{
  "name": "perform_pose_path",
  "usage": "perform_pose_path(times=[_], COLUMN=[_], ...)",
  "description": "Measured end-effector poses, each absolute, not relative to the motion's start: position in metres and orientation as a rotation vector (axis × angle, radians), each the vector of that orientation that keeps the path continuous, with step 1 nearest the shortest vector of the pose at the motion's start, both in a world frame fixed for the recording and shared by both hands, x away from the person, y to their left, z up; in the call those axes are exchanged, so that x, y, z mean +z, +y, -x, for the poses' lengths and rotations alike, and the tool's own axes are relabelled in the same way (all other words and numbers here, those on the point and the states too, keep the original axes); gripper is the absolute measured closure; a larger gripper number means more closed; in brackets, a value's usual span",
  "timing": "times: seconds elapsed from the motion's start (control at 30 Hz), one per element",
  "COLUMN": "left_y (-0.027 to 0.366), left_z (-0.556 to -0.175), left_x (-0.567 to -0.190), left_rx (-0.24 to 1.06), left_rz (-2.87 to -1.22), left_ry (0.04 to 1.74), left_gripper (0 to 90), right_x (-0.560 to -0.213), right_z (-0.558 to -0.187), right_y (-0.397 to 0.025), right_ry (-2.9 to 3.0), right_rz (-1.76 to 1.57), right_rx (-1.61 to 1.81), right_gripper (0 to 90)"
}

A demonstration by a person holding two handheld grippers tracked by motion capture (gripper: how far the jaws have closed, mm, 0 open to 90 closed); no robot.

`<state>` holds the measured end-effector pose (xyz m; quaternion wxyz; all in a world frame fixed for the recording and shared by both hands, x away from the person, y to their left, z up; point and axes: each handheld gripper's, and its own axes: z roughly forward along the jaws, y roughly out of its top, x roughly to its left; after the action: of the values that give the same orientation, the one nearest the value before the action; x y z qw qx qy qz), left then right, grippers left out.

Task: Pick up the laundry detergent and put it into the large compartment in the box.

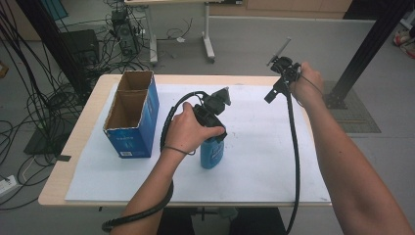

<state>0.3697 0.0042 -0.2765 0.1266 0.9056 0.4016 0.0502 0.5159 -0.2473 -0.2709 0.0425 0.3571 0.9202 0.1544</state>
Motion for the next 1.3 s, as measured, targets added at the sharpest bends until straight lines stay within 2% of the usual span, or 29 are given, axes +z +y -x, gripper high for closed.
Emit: perform_pose_path(times=[1.3], left_y=[0.0029], left_z=[-0.3689], left_x=[-0.2764], left_rx=[0.157], left_rz=[-2.641], left_ry=[1.173], left_gripper=[37.5], right_x=[-0.2715], right_z=[-0.5163], right_y=[-0.2456], right_ry=[2.817], right_rz=[-1.085], right_rx=[0.464], right_gripper=[4.7])
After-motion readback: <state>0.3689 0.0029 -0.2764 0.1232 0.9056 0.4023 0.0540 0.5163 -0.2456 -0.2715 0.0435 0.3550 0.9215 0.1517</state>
